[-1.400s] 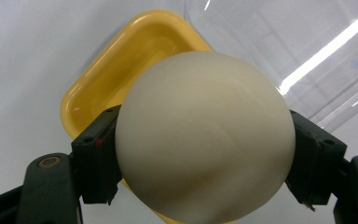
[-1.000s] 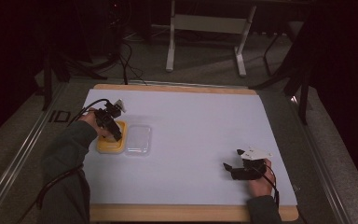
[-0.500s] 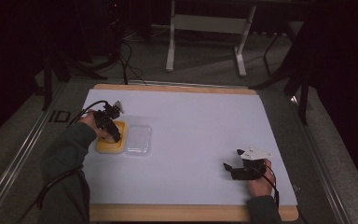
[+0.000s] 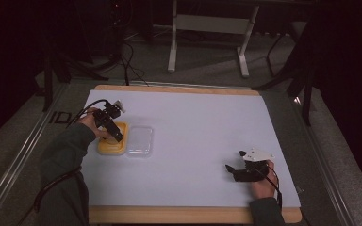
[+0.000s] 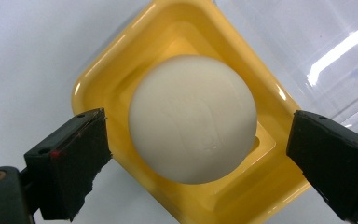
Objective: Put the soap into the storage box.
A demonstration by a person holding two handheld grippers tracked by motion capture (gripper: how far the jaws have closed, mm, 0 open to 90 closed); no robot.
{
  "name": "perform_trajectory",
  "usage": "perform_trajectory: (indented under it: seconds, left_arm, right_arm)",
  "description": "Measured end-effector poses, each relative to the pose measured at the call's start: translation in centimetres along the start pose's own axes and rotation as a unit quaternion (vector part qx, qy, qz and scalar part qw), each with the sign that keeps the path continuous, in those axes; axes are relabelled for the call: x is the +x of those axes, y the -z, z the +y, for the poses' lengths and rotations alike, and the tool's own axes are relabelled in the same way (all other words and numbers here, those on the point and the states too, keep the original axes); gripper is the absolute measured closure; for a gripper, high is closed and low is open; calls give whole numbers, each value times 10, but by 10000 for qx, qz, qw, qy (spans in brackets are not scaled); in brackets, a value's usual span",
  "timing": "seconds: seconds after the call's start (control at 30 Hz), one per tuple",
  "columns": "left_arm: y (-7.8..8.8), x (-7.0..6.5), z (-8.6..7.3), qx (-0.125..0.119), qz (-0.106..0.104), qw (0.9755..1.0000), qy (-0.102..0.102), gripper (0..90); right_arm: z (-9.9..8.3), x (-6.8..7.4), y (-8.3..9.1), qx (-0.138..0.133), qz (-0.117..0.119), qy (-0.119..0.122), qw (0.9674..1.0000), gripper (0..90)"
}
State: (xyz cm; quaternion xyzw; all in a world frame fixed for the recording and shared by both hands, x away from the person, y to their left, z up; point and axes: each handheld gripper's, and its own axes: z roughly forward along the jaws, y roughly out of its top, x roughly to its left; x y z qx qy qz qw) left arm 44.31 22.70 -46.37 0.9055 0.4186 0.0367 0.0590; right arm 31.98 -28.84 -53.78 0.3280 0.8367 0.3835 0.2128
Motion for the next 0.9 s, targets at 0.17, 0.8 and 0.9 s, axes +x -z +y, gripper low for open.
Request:
perform_trajectory:
  seconds: [0.17,0.8,0.9]
  left_arm:
    - [4,-2,0,-112,6,9999,-75,111]
    - [24,-44,0,-897,25,9922,-862,398]
    - [23,-61,-7,-1293,-16,9868,-974,423]
  right_arm:
    - [0,0,0,0,-1,-1,10000,180]
    - [0,0,0,1,-29,3,10000,180]
    - [0,0,0,31,-47,5,10000,180]
